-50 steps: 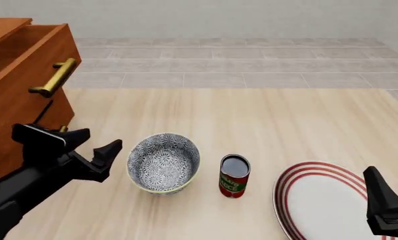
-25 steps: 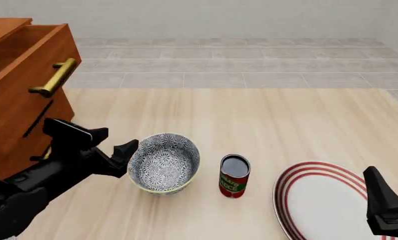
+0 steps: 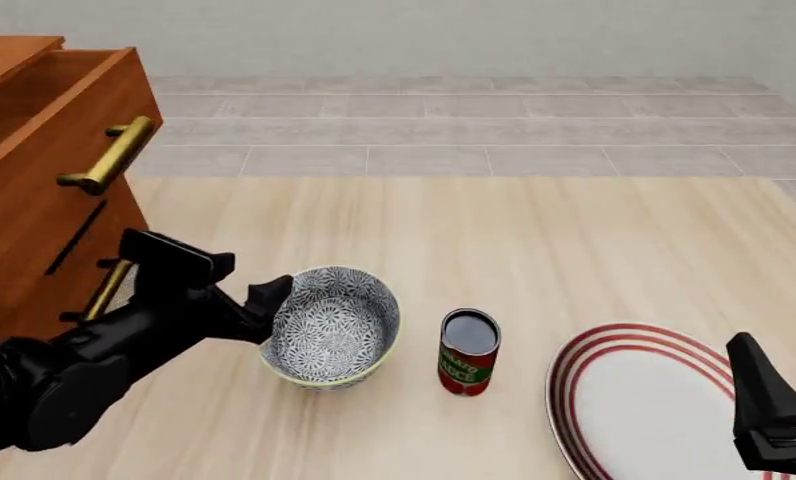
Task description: Put the bowl on top of the cabinet.
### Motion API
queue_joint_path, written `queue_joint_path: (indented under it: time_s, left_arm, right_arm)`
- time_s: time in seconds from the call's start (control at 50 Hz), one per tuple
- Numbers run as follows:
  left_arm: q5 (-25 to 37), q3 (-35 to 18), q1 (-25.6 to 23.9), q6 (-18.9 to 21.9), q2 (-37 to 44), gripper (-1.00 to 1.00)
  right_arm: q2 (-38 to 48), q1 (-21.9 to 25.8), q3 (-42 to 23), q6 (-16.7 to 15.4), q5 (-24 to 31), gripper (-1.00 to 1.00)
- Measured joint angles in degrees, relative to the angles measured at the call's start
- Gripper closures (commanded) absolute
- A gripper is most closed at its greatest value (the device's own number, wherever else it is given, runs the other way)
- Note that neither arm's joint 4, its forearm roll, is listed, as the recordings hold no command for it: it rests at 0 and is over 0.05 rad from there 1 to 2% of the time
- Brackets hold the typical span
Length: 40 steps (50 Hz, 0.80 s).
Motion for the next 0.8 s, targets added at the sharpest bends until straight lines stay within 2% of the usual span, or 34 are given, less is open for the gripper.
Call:
queue_joint_path:
  time_s: [0.8]
  left_arm:
    - [-4.0,-1.7,1.9,1.0,8.2,-1.00]
  right_arm:
    - [0.0,0.0,0.0,0.0,0.0,-1.00]
